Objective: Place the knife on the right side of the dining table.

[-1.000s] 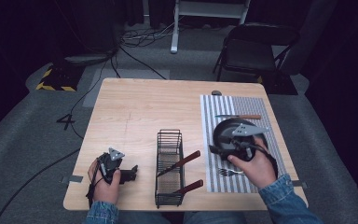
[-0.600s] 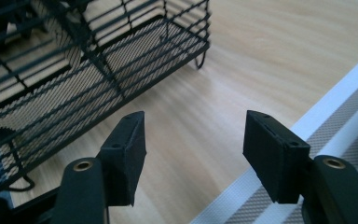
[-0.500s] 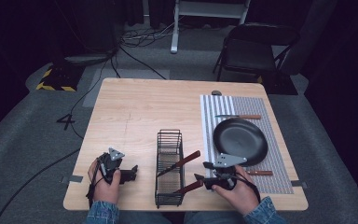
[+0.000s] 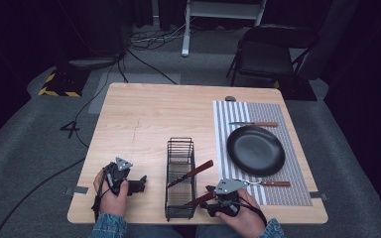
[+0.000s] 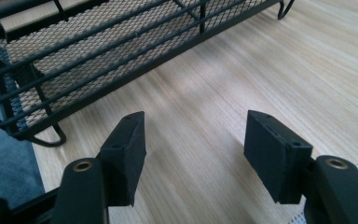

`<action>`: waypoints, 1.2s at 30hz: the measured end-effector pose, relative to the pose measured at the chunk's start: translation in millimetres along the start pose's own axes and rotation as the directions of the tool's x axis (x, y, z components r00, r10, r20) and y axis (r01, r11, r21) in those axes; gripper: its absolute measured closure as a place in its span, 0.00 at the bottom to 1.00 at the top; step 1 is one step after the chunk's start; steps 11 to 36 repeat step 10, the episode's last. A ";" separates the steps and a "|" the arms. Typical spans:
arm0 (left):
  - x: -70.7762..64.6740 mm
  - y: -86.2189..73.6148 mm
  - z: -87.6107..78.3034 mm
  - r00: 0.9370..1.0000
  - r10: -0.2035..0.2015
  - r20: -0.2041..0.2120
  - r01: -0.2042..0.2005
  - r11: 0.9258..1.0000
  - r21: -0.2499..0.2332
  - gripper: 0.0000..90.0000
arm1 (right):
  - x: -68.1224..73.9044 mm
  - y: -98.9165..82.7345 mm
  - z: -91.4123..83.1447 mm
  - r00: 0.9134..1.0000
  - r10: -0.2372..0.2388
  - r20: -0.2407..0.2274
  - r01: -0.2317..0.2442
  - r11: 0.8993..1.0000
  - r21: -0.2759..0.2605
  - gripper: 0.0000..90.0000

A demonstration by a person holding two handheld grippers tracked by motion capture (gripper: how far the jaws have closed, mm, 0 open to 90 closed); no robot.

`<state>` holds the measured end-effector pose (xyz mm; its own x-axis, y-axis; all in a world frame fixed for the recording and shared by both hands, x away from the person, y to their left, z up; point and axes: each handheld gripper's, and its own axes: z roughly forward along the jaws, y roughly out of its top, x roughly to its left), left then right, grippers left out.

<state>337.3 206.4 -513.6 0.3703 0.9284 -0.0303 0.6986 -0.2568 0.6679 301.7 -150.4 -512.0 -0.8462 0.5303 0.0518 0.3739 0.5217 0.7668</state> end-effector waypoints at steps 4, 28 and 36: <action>0.0 -0.1 0.0 1.000 0.000 0.000 0.000 1.000 0.000 0.00 | 6.3 0.4 2.0 0.998 -0.060 0.035 0.060 0.998 0.014 0.41; 0.0 -0.1 0.0 1.000 0.000 0.000 0.000 1.000 -0.001 0.00 | 6.1 0.5 2.0 0.998 -0.059 0.036 0.059 0.998 0.015 0.41; 0.0 -0.1 0.0 1.000 0.000 0.000 0.000 1.000 -0.001 0.00 | 6.1 0.5 2.0 0.998 -0.059 0.036 0.059 0.998 0.015 0.41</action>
